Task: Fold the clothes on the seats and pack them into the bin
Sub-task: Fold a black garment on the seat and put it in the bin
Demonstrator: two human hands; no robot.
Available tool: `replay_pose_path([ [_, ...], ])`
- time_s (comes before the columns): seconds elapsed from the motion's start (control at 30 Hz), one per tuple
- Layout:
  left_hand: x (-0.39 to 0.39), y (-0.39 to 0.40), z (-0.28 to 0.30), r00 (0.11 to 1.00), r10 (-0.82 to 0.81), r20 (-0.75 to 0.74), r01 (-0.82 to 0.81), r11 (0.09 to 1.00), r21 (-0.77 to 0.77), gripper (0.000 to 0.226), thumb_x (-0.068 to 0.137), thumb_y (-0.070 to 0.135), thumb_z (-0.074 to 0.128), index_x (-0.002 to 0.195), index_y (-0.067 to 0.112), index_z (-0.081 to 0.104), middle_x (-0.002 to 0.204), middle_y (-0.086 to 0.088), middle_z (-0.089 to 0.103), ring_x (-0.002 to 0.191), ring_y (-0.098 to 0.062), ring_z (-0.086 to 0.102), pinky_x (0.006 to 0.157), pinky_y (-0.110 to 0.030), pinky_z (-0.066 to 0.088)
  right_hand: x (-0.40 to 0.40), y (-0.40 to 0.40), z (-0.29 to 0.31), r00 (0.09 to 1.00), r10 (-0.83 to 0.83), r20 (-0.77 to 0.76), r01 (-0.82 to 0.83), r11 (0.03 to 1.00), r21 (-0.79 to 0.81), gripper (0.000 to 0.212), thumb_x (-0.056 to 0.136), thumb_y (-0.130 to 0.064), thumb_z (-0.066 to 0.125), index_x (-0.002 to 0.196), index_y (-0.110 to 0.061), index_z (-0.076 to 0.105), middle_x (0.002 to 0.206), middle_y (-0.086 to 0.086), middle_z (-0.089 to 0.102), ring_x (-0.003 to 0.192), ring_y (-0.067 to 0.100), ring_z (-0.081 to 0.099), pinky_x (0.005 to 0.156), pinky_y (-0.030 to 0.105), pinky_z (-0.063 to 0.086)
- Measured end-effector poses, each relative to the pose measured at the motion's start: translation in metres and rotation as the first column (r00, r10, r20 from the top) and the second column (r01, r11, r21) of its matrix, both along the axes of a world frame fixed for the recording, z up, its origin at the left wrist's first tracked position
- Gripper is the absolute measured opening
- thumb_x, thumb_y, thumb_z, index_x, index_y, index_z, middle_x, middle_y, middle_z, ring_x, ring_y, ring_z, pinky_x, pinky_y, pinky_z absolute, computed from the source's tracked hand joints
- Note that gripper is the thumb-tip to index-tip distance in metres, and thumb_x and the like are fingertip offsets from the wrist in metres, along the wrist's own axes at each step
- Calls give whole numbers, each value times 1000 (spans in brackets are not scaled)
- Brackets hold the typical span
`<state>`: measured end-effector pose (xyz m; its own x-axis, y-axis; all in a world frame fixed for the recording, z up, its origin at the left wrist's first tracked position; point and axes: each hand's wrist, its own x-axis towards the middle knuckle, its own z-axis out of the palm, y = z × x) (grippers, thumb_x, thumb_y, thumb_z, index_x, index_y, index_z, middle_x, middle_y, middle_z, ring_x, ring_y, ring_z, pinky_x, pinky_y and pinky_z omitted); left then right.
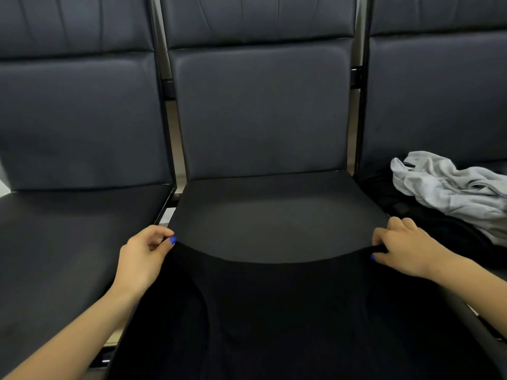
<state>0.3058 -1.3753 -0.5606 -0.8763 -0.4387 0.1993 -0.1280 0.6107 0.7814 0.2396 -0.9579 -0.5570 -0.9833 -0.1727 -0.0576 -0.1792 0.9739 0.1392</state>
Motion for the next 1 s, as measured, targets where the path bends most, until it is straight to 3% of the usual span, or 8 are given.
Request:
replay_pose_path([
  [0.13, 0, -3, -5, 998, 5, 57, -6, 1000, 27, 22, 85, 3, 66, 101, 18, 67, 88, -11, 69, 76, -17, 60, 68, -11, 43, -2, 9, 2, 1000, -10, 24, 12, 994, -109, 28, 85, -43, 62, 77, -34, 37, 97, -8, 35, 100, 14, 38, 89, 28, 37],
  [0.27, -2, -4, -7, 988, 30, 153, -24, 999, -36, 33, 83, -1, 65, 114, 11, 66, 93, -8, 64, 88, -22, 58, 85, -32, 44, -6, 21, 4, 997, -13, 74, 33, 961, -275, 30, 79, -25, 68, 72, -34, 40, 84, -8, 51, 93, 16, 47, 77, 26, 39],
  [0.4, -6, -6, -14, 972, 12, 234, 30, 984, -176, 39, 85, 2, 62, 124, 8, 60, 113, -10, 53, 110, -30, 52, 95, -34, 39, -4, 29, 5, 999, -18, 31, 23, 987, -156, 10, 88, -29, 60, 98, -32, 60, 94, -8, 56, 108, 18, 47, 88, 24, 39],
  [0.47, -9, -7, -18, 954, 25, 298, 75, 944, -320, 38, 88, 12, 60, 125, 13, 58, 121, -10, 46, 117, -32, 44, 101, -35, 34, -1, 34, 7, 999, -32, -2, 31, 985, -172, 8, 89, -29, 59, 92, -36, 62, 86, -13, 52, 109, 19, 50, 90, 25, 39],
  [0.63, -4, -7, -12, 946, 19, 324, 167, 828, -535, 16, 94, 29, 54, 109, 25, 58, 119, 1, 50, 111, -22, 43, 92, -30, 39, 10, 39, 16, 994, -97, 40, 105, 917, -386, 24, 85, -22, 66, 70, -38, 56, 69, -14, 50, 71, 2, 53, 62, 15, 39],
  [0.83, -2, -12, -6, 975, -18, 223, 149, 796, -586, 6, 94, 19, 54, 93, 24, 57, 105, 2, 61, 96, -21, 54, 83, -33, 43, 17, 38, 24, 948, -294, 124, 286, 611, -738, 8, 87, -5, 62, 82, -10, 65, 38, 2, 52, 28, 15, 48, 30, 23, 39],
  [0.9, -3, -14, -1, 992, -40, 122, 90, 898, -432, 21, 92, 13, 57, 79, 28, 52, 89, 1, 64, 84, -21, 59, 79, -39, 47, 18, 36, 30, 929, -343, 137, 303, 494, -815, 4, 89, -4, 58, 89, -5, 63, 36, 6, 50, 27, 17, 48, 28, 22, 36],
  [1.0, -8, -10, 17, 993, 65, -97, -73, 994, -83, 16, 92, 7, 57, 83, 20, 56, 84, -2, 63, 73, -20, 57, 68, -30, 45, 24, 26, 37, 905, -310, 292, 331, 82, -940, 6, 96, -1, 46, 101, -1, 50, 53, 15, 55, 33, 21, 57, 29, 23, 41],
])
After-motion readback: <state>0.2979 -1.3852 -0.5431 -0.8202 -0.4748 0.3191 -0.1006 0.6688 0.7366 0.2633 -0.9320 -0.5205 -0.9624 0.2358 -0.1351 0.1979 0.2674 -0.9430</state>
